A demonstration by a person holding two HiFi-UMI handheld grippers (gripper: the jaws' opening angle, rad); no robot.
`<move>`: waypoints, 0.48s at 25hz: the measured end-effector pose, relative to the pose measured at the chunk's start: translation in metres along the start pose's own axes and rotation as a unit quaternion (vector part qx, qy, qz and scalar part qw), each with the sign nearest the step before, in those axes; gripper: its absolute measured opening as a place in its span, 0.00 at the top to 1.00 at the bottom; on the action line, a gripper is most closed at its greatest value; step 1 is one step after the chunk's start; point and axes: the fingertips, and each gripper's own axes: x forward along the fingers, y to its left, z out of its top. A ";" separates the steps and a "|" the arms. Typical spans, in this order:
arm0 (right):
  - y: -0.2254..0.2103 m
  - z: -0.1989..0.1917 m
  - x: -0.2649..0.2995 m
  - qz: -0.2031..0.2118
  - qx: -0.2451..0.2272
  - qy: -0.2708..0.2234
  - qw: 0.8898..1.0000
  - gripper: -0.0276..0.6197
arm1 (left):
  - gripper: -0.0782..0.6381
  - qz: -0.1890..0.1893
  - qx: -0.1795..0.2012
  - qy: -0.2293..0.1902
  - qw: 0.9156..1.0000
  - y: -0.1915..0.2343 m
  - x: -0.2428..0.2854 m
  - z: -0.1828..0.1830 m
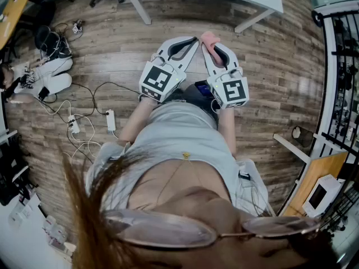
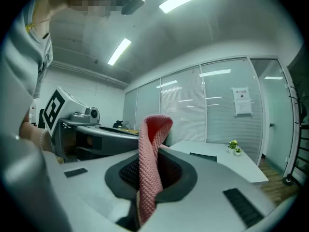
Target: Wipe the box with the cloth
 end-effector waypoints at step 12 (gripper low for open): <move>-0.014 -0.001 0.020 -0.009 0.006 -0.012 1.000 0.90 | 0.84 0.008 -0.008 0.000 1.000 0.021 0.011 -0.005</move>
